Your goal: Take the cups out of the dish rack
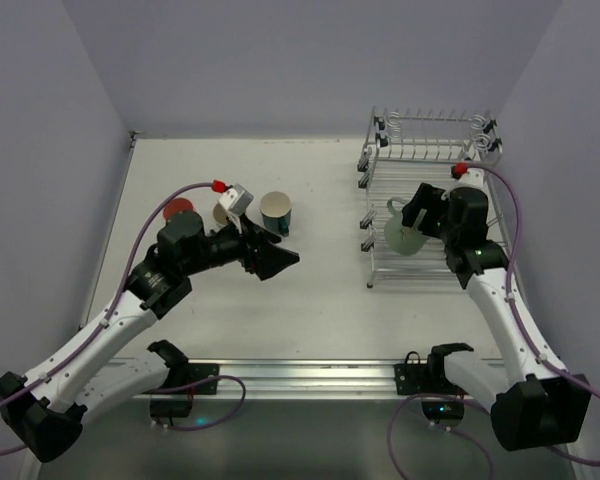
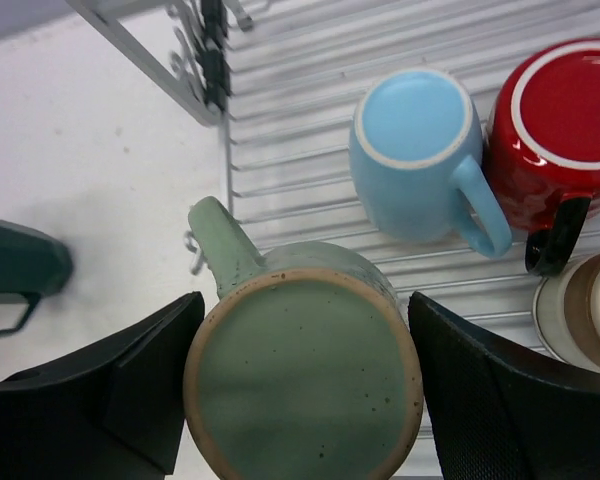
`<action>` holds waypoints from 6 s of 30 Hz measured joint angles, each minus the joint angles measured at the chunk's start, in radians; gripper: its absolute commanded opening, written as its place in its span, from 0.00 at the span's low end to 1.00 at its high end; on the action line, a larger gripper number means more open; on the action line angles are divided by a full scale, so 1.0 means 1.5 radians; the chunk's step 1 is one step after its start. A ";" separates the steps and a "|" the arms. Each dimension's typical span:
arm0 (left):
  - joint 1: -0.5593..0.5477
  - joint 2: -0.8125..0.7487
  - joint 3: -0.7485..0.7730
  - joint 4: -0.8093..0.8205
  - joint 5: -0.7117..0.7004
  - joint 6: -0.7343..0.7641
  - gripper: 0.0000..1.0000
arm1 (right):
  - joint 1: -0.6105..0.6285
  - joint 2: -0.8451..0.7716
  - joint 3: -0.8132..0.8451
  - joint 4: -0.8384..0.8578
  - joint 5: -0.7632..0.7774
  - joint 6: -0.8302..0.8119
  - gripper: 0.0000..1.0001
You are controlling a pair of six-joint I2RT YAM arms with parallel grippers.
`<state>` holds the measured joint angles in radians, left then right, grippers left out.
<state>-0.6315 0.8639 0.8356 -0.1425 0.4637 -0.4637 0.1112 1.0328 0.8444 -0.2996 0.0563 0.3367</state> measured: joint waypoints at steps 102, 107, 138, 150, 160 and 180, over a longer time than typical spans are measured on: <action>-0.123 0.875 0.741 -0.302 -0.462 0.043 0.00 | 0.223 -0.541 -0.199 -0.066 -0.128 0.201 0.99; -0.121 0.916 0.758 -0.316 -0.473 0.044 0.00 | 0.223 -0.546 -0.184 -0.070 -0.137 0.194 0.99; -0.122 0.942 0.819 -0.338 -0.525 0.101 0.72 | 0.223 -0.541 -0.141 -0.106 -0.047 0.182 0.99; -0.129 0.803 0.814 -0.331 -0.494 0.113 0.77 | 0.223 -0.453 -0.120 -0.108 0.074 0.173 0.93; -0.180 0.315 0.382 -0.132 -0.300 0.077 0.82 | 0.186 -0.339 -0.115 -0.104 0.219 0.136 0.99; -0.180 -0.231 -0.043 -0.139 -0.262 0.120 0.91 | -0.141 -0.122 -0.113 -0.058 0.247 0.083 0.99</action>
<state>-0.9016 0.5175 0.7704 -0.3511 0.0700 -0.2836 -0.1009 0.8494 0.6746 -0.3870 0.4271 0.4610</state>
